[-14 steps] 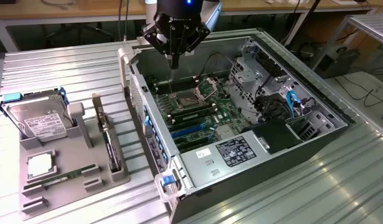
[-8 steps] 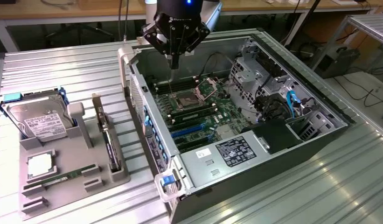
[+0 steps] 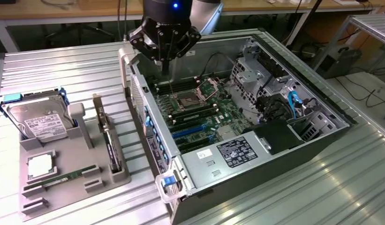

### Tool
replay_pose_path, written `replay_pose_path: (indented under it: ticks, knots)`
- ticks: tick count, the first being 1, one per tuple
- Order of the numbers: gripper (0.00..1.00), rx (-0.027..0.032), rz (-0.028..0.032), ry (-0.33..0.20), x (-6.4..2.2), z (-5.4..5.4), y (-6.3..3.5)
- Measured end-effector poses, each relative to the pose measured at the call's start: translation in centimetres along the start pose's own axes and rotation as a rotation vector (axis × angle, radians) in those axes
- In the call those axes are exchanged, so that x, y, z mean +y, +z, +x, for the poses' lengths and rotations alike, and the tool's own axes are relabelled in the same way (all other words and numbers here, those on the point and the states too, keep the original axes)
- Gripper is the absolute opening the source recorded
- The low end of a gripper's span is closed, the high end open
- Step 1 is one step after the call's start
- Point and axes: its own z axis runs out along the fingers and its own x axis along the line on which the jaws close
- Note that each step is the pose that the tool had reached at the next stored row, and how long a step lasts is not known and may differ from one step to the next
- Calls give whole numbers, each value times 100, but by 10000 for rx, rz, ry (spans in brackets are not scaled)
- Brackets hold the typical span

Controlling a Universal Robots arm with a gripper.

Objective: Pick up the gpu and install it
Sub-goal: 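Reach for the gpu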

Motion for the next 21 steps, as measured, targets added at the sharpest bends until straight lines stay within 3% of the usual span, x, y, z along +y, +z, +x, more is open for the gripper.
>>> replay_pose_path:
  ticks: [7, 11, 21]
  knots:
    - [11, -1, 3, 0, -89, 326, -8]
    - [11, -6, 81, -3, -146, 657, 10]
    - [11, -11, 138, -4, -252, 1210, 87]
